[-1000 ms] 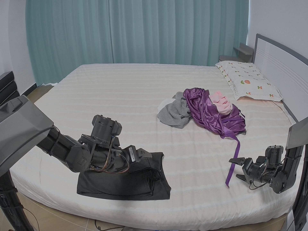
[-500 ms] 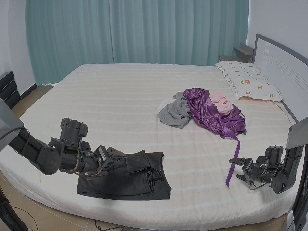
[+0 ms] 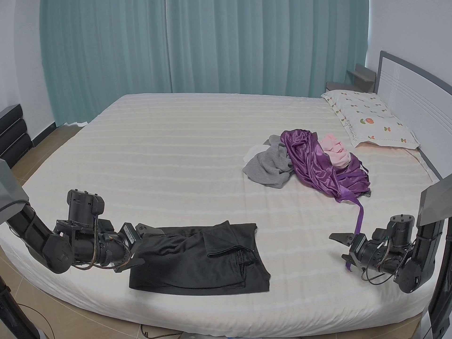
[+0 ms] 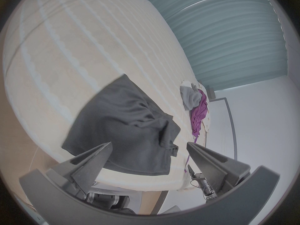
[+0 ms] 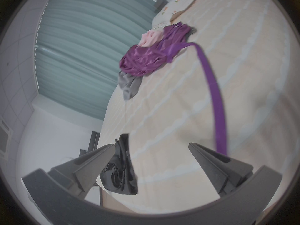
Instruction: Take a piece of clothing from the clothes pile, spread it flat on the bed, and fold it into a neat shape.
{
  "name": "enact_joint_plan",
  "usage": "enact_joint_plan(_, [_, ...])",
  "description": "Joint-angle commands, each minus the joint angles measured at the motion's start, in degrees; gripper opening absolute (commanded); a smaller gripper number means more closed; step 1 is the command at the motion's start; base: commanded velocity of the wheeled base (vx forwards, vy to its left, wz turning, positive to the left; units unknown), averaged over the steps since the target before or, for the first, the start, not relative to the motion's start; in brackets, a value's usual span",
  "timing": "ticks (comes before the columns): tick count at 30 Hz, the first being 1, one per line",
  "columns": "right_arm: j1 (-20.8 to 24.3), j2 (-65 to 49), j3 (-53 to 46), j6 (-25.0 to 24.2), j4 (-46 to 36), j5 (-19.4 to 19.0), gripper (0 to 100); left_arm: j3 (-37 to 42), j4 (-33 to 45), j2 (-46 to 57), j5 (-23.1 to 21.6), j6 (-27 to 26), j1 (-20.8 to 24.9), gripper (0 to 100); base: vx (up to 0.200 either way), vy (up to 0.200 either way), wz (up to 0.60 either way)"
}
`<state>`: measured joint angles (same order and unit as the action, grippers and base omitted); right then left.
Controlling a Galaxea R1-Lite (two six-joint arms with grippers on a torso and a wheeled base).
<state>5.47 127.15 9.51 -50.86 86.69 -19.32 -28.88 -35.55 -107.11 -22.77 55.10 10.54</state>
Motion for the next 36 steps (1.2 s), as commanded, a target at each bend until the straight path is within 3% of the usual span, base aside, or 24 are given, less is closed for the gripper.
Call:
enact_joint_plan(1, [9.20,-2.43,-1.16,0.59,1.12,5.70,100,3.48,-3.12,-3.28,-1.31,0.01,-1.32,100,0.000,0.200,0.00])
enact_joint_plan(3, [13.16,-3.22,-0.54,0.67,0.68,7.72,100,4.01,-5.59,-3.81,-1.40,0.09,-1.40,100,0.000,0.200,0.00])
enact_joint_plan(8, [19.22,-5.86,4.47,0.94,-5.30,8.25,100,4.18,-6.55,-5.66,-1.66,0.09,-1.84,100,0.000,0.200,0.00])
enact_joint_plan(13, [23.27,-7.79,13.61,0.67,-19.19,8.51,100,4.27,-8.66,-6.71,-1.66,0.18,-1.84,100,0.000,0.200,0.00])
enact_joint_plan(21, [27.57,-6.74,24.51,0.67,-31.14,8.51,100,4.09,-9.01,-7.41,-1.40,0.27,-1.84,100,0.000,0.175,0.00])
enact_joint_plan(36, [26.34,-1.64,35.23,0.94,-40.90,7.63,100,3.74,-9.28,-7.33,-1.31,1.76,-1.84,100,0.000,0.000,0.00])
